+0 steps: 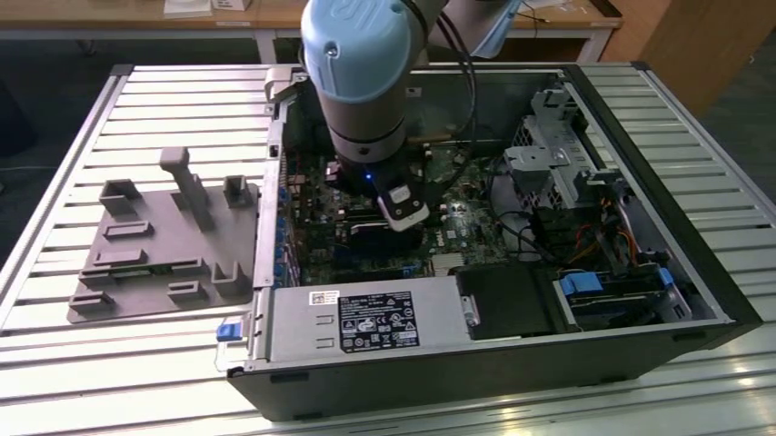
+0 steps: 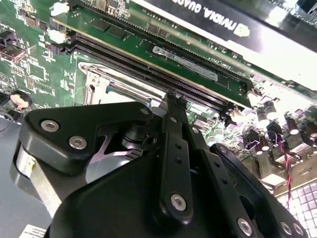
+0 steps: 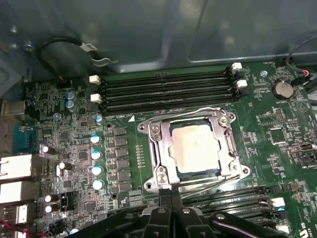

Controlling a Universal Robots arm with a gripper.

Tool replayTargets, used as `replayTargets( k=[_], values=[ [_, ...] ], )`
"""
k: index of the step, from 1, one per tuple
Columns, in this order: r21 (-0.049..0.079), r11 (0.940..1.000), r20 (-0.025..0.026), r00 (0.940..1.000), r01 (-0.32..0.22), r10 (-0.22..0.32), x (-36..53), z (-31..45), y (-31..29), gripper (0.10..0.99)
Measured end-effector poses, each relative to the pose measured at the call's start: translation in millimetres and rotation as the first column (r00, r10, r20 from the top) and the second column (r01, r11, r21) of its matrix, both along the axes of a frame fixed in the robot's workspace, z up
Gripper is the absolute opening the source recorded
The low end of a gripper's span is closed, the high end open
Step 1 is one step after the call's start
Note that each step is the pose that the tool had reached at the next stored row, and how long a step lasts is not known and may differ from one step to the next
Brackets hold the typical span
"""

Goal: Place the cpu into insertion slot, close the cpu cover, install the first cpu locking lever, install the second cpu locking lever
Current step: 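Install the second cpu locking lever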

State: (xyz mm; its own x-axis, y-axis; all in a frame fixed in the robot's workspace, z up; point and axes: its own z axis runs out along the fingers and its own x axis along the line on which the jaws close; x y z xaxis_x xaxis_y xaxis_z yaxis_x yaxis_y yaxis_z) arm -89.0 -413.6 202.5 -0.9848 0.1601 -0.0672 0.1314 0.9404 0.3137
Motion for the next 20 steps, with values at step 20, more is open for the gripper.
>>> replayTargets(
  k=[20],
  values=[
    [0.04, 0.9992, 0.0203, 0.9998, 0.0, 0.0, -12.6, -9.0, -2.9, 0.106]
  ],
)
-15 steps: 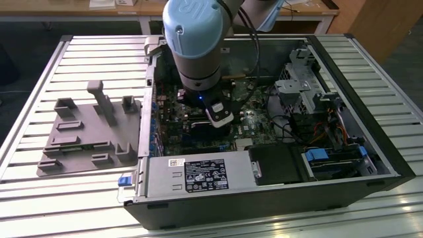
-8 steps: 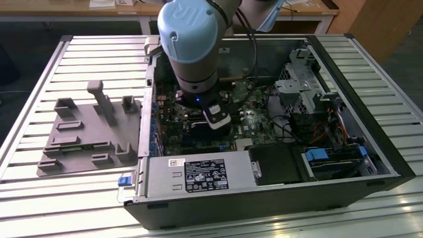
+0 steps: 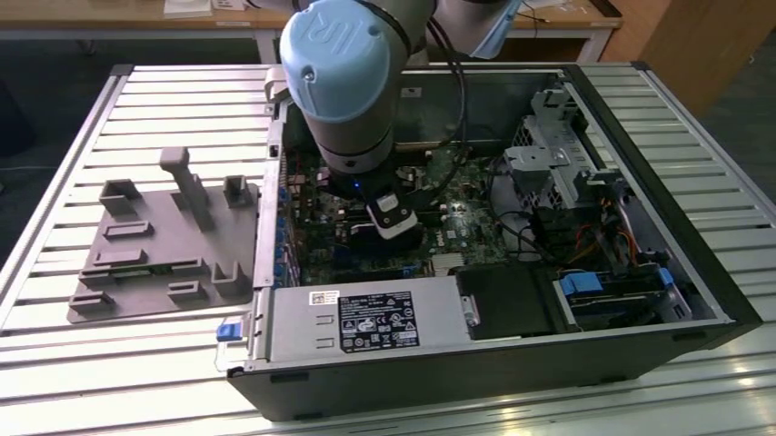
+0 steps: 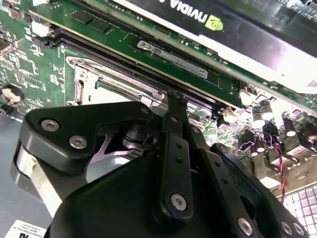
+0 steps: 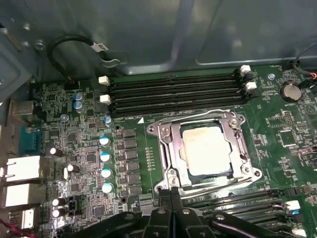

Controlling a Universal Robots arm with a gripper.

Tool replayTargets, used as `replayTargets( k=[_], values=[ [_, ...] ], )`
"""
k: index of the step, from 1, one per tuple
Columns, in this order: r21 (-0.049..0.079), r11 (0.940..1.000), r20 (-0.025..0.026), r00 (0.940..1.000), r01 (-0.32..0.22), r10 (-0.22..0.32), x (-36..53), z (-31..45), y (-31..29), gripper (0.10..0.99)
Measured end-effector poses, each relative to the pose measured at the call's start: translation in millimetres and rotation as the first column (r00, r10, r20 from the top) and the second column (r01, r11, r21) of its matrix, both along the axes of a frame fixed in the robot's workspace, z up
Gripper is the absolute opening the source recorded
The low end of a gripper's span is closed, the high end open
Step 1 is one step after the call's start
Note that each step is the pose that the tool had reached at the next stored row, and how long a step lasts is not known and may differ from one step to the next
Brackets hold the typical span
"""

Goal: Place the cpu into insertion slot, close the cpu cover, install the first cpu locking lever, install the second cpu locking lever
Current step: 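Install the second cpu locking lever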

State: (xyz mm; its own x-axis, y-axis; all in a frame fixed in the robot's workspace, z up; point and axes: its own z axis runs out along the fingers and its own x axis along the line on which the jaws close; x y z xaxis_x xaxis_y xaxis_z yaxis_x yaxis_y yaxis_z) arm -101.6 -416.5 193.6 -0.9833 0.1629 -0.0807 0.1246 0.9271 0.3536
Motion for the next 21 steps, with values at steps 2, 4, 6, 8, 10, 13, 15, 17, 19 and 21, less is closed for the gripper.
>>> replayTargets(
  k=[2, 4, 6, 8, 10, 13, 15, 17, 19, 21],
  values=[
    [0.0, 1.0, -0.0001, 1.0, 0.0, 0.0, -0.1, -0.9, 0.7, 0.106],
    [0.0, 1.0, 0.0, 1.0, 0.0, 0.0, -0.1, -1.5, 1.7, 0.106],
    [0.0, 1.0, 0.0, 1.0, 0.0, 0.0, -0.2, -1.8, 3.0, 0.106],
    [0.0, 1.0, 0.0, 1.0, 0.0, 0.0, -0.3, -2.2, 4.4, 0.106],
    [0.0, 1.0, 0.0, 1.0, 0.0, 0.0, -0.5, -2.6, 5.4, 0.106],
    [0.0, 1.0, 0.0001, 1.0, 0.0, 0.0, -0.8, -3.4, 6.4, 0.106],
    [0.0, 1.0, -0.0001, 1.0, 0.0, 0.0, -1.1, -3.8, 6.9, 0.106],
    [0.0, 1.0, -0.0002, 1.0, 0.0, 0.0, -1.3, -4.2, 7.0, 0.106],
    [0.0, 1.0, 0.0, 1.0, 0.0, 0.0, -1.5, -4.9, 7.2, 0.106],
    [0.0, 1.0, 0.0, 1.0, 0.0, 0.0, -1.8, -5.3, 7.5, 0.106]
  ],
)
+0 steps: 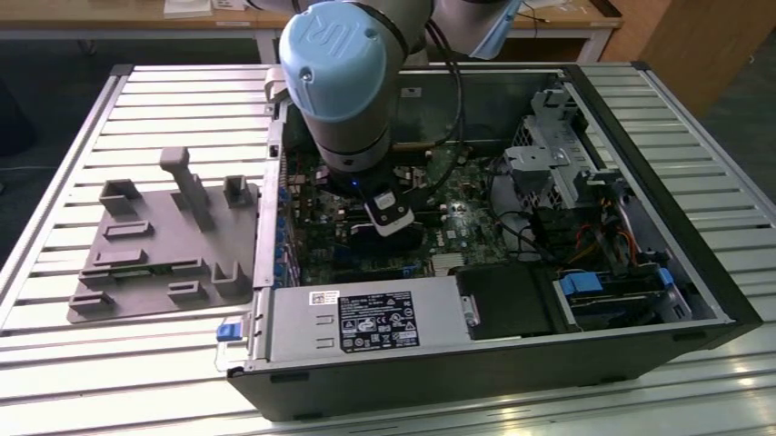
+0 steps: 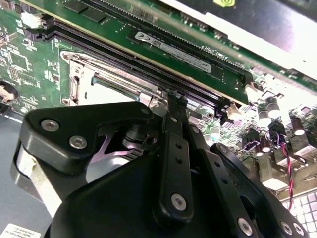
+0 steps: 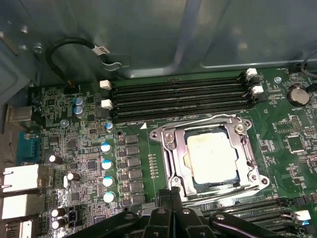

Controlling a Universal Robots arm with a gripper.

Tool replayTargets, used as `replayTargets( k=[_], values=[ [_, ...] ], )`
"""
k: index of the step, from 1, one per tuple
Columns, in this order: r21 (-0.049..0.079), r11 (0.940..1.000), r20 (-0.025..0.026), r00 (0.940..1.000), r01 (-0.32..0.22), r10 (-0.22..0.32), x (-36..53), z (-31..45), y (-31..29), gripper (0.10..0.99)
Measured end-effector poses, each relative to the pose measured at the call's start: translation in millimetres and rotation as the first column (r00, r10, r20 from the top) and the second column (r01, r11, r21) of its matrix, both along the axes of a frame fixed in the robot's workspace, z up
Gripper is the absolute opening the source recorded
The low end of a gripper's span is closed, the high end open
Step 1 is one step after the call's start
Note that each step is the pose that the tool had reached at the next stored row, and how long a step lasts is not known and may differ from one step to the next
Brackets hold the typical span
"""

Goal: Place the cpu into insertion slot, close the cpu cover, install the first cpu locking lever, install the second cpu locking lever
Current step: 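Install the second cpu locking lever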

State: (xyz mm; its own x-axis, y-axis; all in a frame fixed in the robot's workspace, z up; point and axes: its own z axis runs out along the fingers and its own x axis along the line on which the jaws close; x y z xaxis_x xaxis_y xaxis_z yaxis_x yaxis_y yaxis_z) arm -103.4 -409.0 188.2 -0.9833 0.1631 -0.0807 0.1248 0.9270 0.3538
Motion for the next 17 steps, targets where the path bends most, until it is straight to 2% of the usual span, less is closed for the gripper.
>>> replayTargets(
  k=[17],
  values=[
    [-0.001, 1.0, 0.0, 1.0, 0.0, 0.0, -1.6, -2.6, 1.1, 0.106]
  ],
)
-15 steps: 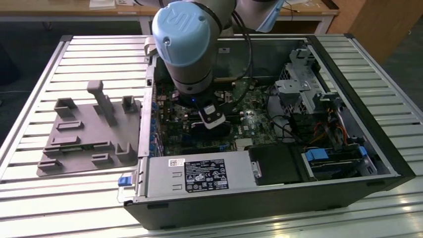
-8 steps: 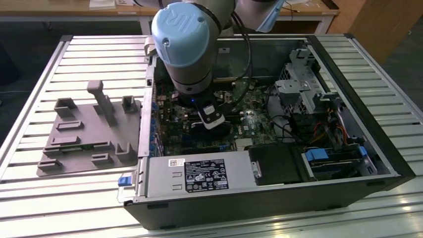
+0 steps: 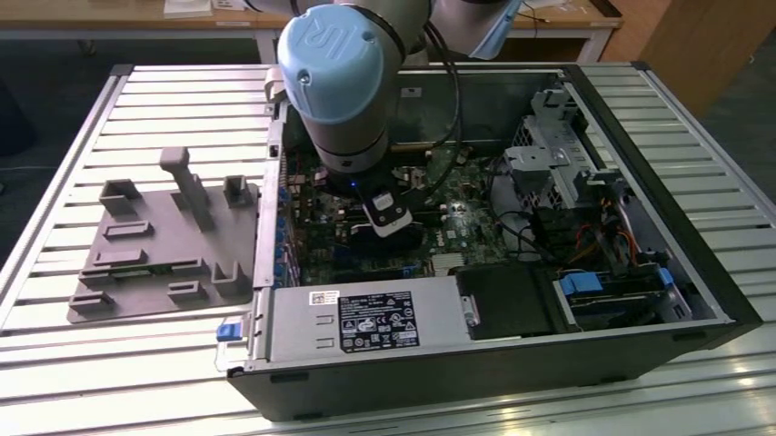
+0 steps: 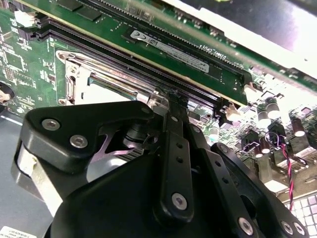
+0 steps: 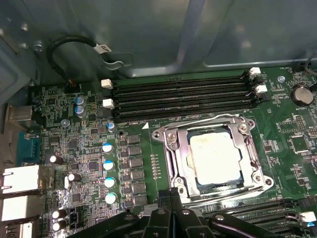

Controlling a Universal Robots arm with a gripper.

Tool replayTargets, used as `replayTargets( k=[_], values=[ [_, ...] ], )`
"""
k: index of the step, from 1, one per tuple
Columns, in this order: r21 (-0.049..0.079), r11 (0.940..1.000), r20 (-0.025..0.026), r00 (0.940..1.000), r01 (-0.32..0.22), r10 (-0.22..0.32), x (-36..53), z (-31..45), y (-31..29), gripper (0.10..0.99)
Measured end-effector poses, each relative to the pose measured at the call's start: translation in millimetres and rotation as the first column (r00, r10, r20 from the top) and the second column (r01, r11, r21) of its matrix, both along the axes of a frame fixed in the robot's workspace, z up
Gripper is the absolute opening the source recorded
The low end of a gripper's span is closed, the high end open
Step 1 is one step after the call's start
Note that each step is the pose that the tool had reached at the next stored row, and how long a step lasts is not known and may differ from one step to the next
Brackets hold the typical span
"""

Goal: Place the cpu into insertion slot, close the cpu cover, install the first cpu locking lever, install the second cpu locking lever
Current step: 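Install the second cpu locking lever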

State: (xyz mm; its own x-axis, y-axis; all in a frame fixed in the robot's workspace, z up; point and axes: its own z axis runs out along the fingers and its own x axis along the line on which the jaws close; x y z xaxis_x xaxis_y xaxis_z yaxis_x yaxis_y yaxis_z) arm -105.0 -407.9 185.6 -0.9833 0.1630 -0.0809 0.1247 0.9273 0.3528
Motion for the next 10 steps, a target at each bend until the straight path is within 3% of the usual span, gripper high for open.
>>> replayTargets(
  k=[10],
  values=[
    [0.0, 1.0, 0.0, 1.0, 0.0, 0.0, -0.1, -0.7, 0.0, 0.106]
  ],
)
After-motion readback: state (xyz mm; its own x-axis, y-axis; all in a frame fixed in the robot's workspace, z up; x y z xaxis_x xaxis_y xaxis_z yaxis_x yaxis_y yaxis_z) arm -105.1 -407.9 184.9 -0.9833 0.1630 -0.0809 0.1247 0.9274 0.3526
